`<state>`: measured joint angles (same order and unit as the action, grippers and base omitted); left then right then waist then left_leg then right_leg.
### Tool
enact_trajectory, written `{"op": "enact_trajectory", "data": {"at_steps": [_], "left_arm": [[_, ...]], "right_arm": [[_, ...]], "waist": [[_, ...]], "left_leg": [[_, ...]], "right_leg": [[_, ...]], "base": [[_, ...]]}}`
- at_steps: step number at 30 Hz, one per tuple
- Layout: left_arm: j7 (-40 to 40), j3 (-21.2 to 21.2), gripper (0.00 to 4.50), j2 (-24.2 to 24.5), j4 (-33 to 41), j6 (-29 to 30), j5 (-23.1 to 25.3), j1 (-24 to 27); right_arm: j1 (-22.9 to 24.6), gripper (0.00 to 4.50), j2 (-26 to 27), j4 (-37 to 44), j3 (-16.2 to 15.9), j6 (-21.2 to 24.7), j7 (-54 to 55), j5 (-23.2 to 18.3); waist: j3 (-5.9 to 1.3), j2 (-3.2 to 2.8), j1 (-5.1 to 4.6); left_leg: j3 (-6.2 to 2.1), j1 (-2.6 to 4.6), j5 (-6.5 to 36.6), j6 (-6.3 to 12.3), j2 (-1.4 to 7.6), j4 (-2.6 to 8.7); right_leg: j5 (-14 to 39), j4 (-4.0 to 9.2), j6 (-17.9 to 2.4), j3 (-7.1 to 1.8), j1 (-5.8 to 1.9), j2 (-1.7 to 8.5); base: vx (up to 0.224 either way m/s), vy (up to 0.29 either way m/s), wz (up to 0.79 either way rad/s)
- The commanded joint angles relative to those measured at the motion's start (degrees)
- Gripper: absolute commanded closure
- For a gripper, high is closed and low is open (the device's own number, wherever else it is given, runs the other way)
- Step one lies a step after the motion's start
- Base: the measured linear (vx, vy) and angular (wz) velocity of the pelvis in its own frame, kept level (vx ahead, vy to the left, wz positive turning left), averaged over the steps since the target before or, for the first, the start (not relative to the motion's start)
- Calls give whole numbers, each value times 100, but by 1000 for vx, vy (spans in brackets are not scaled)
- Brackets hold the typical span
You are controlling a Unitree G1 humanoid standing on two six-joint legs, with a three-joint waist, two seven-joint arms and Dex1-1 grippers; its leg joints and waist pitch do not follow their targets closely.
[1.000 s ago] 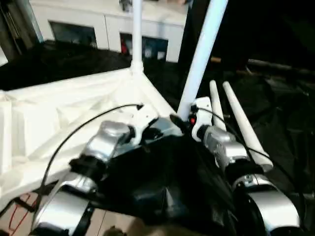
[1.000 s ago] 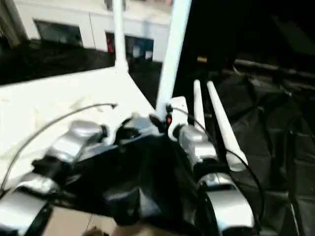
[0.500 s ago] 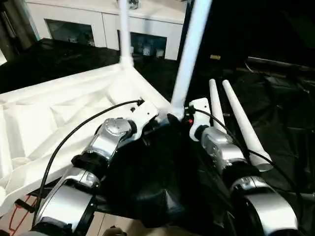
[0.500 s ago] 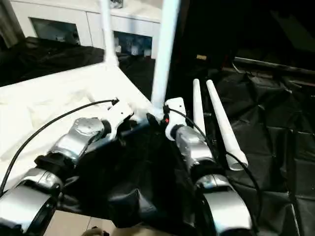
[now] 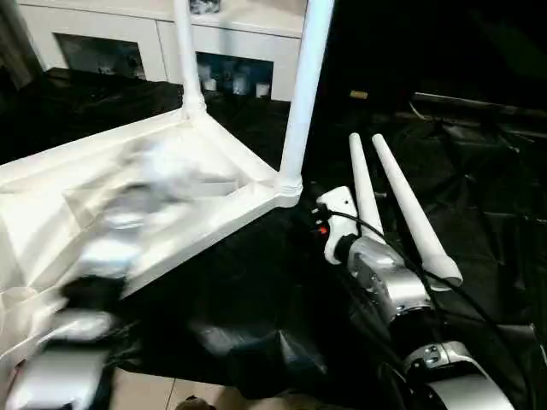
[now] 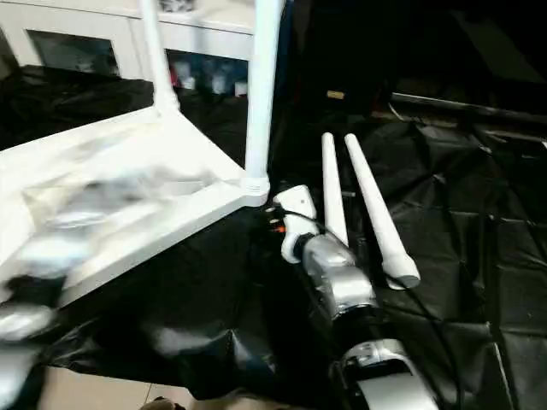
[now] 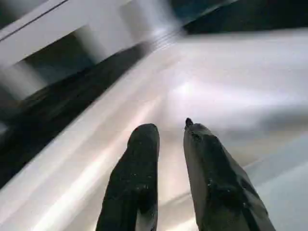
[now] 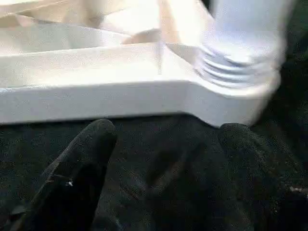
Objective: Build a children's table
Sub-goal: Rotate leg to tighten, then rotate table base
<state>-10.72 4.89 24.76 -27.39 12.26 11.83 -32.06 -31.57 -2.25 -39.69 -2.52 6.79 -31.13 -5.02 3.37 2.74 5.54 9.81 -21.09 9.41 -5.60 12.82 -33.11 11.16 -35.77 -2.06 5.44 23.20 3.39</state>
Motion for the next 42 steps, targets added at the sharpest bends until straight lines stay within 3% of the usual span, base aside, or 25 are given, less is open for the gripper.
{"op": "enact_trajectory", "data": {"at_steps": [1,3,5,7,9,17,20,24,27,29,30,34,37,42], "left_arm": [[149,144,343,61,515,178,253,239],[93,317,343,293,1141,599,398,801],[57,342,371,347,1316,765,407,965],[96,431,379,446,1629,1147,373,1245],[179,578,411,543,1787,1465,367,1482],[108,912,450,678,2092,2034,464,1923],[-138,815,450,767,2159,2238,337,1999],[-1363,162,450,1000,2108,2435,-95,2136],[-1785,-14,450,1036,2156,2652,-226,2120],[-2224,-183,450,1129,2359,2930,-433,2109],[-2762,-370,450,1247,2672,3273,-760,2126],[-3499,-661,450,1472,3077,3579,-1246,2161],[-4220,-868,450,1476,3233,3448,-1685,1969],[-4748,-1156,450,1328,3265,3388,-1952,1580]], "right_arm": [[-129,66,16,-117,-37,24,4,42],[-330,66,2,-416,-92,92,86,159],[-407,66,-6,-541,-103,113,99,181],[-537,97,12,-741,-118,165,47,167],[-620,107,45,-860,-158,225,-32,170],[-864,180,200,-1297,-234,128,32,286],[-947,192,226,-1491,-239,47,62,291],[-1157,237,312,-1879,-197,-145,154,316],[-1263,260,357,-2038,-141,-226,213,320],[-1321,280,374,-2124,-121,-271,235,313],[-1355,286,377,-2190,-119,-325,247,316],[-1356,316,354,-2232,-120,-376,239,317],[-1378,348,304,-2343,-93,-474,228,324],[-1402,375,261,-2418,-62,-547,251,324]], "waist": [[-395,-116,13],[-394,-135,27],[-373,-136,41],[-376,-157,91],[-362,-154,92],[-362,-159,74],[-364,-167,79],[-372,-160,95],[-371,-173,90],[-371,-154,83],[-366,-156,75],[-364,-161,77],[-356,-166,76],[-364,-173,75]], "left_leg": [[-33,97,1069,57,146,369],[-31,113,1136,7,148,376],[-8,128,1244,-30,128,373],[-9,146,1396,-78,124,375],[-26,108,1424,-80,110,393],[-55,110,1557,-86,105,402],[-52,111,1544,-92,102,403],[-56,114,1539,-115,96,411],[-43,130,1533,-169,114,414],[-41,123,1505,-177,103,413],[-34,120,1487,-174,97,412],[-26,121,1433,-182,88,410],[-20,121,1506,-207,81,406],[-20,105,1436,-242,76,405]], "right_leg": [[698,388,-1027,-344,-294,490],[718,380,-1055,-343,-280,484],[848,414,-1050,-354,-254,476],[983,431,-1005,-364,-245,482],[1032,437,-965,-360,-269,474],[1260,454,-907,-352,-251,474],[1167,449,-937,-354,-243,467],[1135,433,-999,-358,-239,485],[966,418,-1061,-368,-238,486],[954,401,-1060,-367,-255,493],[965,398,-1067,-371,-255,490],[928,387,-1089,-369,-259,479],[1042,404,-1058,-376,-260,474],[1042,396,-1019,-380,-286,478]], "base": [[0,0,0],[0,0,0],[0,0,0],[0,0,0],[0,0,0],[0,0,0],[0,0,0],[0,0,0],[0,0,0],[0,0,0],[0,0,0],[0,0,0],[0,0,0],[0,0,0]]}}
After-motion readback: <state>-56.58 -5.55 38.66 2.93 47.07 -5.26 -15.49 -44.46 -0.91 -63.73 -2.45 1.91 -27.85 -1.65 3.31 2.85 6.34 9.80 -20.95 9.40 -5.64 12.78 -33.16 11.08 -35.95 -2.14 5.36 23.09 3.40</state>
